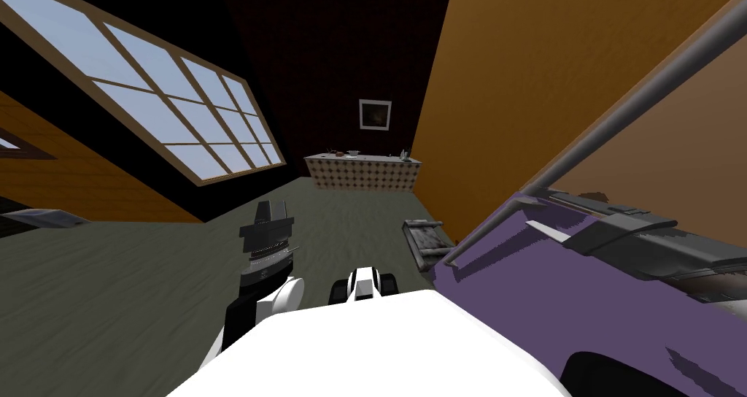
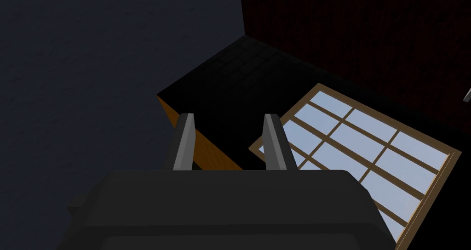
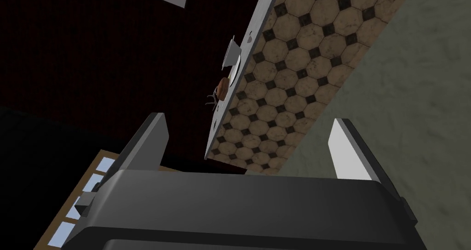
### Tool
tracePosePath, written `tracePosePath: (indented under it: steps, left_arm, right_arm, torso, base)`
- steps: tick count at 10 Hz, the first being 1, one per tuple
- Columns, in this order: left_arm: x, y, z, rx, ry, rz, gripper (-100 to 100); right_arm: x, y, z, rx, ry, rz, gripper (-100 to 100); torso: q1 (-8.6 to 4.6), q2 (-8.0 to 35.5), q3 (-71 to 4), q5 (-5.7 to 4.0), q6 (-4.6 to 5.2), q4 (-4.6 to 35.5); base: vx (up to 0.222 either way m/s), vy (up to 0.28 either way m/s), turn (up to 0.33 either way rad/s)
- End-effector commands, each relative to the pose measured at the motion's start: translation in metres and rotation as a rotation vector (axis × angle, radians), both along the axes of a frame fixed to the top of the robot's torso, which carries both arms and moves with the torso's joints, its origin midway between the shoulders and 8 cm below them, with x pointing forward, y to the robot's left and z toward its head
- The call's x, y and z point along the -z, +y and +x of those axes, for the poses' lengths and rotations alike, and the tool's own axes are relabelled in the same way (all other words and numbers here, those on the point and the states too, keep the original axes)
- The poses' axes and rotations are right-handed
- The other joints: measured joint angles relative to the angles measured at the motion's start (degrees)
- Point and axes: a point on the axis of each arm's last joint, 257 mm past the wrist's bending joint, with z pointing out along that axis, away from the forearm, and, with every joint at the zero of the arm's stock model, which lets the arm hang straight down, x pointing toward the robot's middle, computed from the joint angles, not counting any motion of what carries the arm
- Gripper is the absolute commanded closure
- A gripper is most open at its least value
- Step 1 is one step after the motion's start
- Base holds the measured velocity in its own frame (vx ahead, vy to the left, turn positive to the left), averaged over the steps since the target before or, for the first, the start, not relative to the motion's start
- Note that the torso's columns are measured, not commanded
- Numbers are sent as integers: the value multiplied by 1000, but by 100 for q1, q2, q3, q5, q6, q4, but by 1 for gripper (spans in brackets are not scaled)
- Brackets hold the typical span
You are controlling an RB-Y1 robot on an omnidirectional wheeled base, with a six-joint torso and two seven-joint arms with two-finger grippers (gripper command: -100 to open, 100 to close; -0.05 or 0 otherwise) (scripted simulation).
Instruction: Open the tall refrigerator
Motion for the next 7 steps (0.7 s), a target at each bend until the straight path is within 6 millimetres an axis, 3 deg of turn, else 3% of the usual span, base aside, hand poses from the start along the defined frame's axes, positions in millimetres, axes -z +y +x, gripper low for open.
tracePosePath:
  steps: [1, 7]
  left_arm:
    - [0, 0, 0, 0, 0, 0, 0]
    - [0, 0, 0, 0, 0, 0, 0]
  right_arm:
    - [-2, -9, -1, 17, -3, 57, -100]
    - [-7, -32, -2, 62, -14, 207, -100]
  torso:
    - [0, 1, 1, 0, 0, 1]
    - [-3, -1, -1, -1, 0, 0]
  base:
    - [20, -41, 7]
    - [20, -51, 9]
